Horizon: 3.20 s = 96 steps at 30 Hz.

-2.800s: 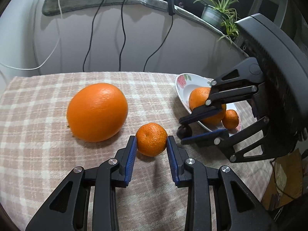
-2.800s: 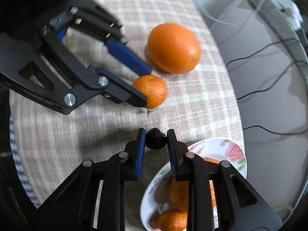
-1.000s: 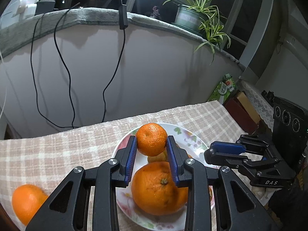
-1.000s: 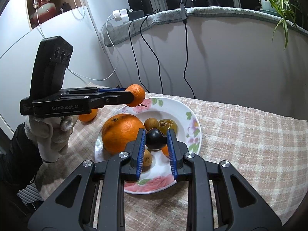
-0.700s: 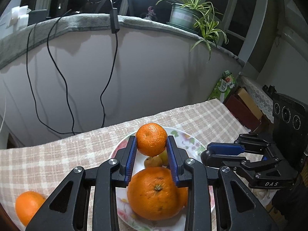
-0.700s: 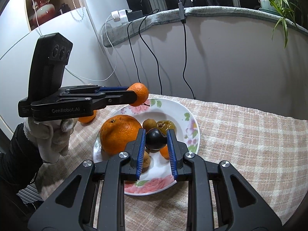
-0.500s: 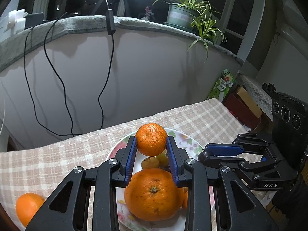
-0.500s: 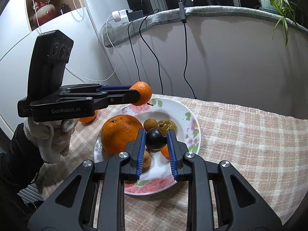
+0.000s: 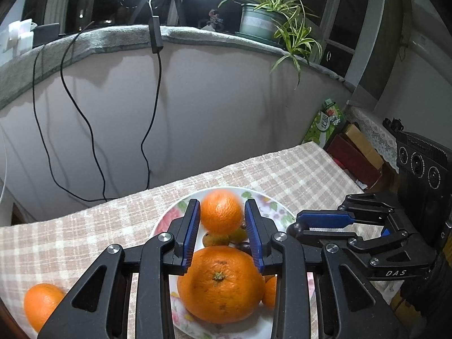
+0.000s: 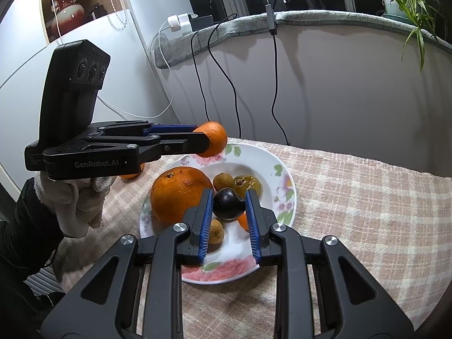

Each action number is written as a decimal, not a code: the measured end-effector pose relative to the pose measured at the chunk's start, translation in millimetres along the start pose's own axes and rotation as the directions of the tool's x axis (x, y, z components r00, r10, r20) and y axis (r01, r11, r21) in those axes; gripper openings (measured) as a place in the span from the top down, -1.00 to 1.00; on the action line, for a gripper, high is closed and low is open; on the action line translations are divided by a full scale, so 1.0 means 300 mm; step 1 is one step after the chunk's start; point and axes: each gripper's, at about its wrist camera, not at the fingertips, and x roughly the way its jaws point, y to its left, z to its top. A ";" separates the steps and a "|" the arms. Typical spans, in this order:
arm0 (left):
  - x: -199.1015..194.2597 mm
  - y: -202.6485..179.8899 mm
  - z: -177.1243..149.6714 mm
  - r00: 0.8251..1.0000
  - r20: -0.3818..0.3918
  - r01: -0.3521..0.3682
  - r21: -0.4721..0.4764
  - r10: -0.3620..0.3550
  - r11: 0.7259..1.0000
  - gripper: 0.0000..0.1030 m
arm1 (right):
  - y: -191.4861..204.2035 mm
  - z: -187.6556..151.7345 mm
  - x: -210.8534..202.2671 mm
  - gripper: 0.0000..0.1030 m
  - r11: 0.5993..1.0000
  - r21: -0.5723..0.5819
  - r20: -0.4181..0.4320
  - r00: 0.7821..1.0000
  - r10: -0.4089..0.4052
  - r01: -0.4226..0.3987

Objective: Organize fruits
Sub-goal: 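Lower the tangerine and plum onto the plate and open both grippers, then withdraw both grippers from the plate and move toward the large orange on the table, then close the right gripper around the large orange on the tablecloth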

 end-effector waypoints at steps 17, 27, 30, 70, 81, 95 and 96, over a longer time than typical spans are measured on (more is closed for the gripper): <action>-0.056 -0.037 0.004 0.994 0.035 -0.107 0.021 0.106 0.994 -0.60 | 0.018 0.015 -0.043 -0.97 0.997 -0.025 0.049 0.997 -0.066 0.067; -0.103 -0.042 -0.013 0.988 0.054 -0.146 0.027 0.144 0.989 -0.60 | 0.035 0.014 -0.061 -0.97 0.992 -0.027 0.069 0.990 -0.120 0.122; -0.128 -0.046 -0.019 0.986 0.068 -0.157 0.030 0.154 0.987 -0.60 | 0.055 0.016 -0.060 -0.97 0.990 -0.049 0.068 0.989 -0.130 0.133; -0.382 0.264 -0.319 0.940 0.043 -0.326 -0.178 0.338 0.928 -0.61 | 0.364 0.244 0.195 -0.96 0.995 -0.097 -0.058 0.998 0.014 -0.020; -0.372 0.360 -0.374 0.964 0.023 -0.244 -0.312 0.264 0.918 -0.60 | 0.438 0.285 0.390 -0.96 0.987 0.000 -0.206 0.966 0.159 -0.163; -0.332 0.431 -0.382 0.979 0.012 -0.180 -0.401 0.201 0.898 -0.60 | 0.482 0.229 0.612 -0.93 0.963 0.156 -0.354 0.898 0.261 -0.218; -0.330 0.432 -0.383 0.980 0.013 -0.178 -0.404 0.200 0.898 -0.60 | 0.485 0.225 0.619 -0.88 0.963 0.157 -0.359 0.896 0.262 -0.218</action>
